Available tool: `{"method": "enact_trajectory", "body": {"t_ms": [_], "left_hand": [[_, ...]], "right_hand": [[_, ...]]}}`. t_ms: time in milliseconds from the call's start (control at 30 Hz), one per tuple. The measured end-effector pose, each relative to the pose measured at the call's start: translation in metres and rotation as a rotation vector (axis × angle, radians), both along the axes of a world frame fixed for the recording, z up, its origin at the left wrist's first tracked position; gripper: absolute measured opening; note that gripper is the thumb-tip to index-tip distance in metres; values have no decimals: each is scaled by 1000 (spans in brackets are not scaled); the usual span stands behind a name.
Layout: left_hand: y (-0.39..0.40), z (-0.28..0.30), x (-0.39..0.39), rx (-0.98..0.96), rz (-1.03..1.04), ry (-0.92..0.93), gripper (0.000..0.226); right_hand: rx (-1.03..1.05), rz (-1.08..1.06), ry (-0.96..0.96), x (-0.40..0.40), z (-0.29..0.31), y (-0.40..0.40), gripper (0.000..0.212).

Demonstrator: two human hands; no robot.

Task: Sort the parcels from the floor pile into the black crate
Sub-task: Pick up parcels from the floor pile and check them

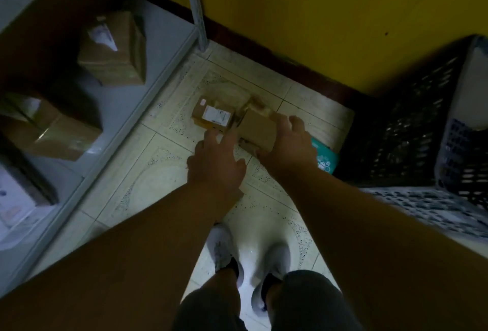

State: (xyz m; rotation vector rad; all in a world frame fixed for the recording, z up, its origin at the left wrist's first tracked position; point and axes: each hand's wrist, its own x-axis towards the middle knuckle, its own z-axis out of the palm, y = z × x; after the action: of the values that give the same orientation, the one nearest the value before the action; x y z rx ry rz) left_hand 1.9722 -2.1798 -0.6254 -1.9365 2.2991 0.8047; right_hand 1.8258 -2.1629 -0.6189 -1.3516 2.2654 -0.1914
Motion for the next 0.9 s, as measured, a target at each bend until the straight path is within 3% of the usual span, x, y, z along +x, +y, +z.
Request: {"method": "enact_trajectory", "body": {"t_ms": [200, 467, 633, 767, 833, 900], "left_hand": [[-51, -73, -11, 117, -52, 120, 67], [-109, -271, -58, 191, 113, 284, 65], [-146, -391, -78, 190, 231, 287, 55], [-187, -461, -85, 278, 413, 209, 55], [-203, -482, -93, 400, 367, 92, 58], [-208, -489, -100, 403, 344, 106, 48]], "right_hand": [[52, -75, -123, 1, -81, -32, 80], [68, -219, -293, -30, -276, -89, 78], [98, -216, -251, -62, -390, -110, 83], [239, -408, -172, -85, -460, -130, 93], [327, -473, -249, -93, -483, -138, 96], [339, -480, -325, -94, -492, -144, 92]]}}
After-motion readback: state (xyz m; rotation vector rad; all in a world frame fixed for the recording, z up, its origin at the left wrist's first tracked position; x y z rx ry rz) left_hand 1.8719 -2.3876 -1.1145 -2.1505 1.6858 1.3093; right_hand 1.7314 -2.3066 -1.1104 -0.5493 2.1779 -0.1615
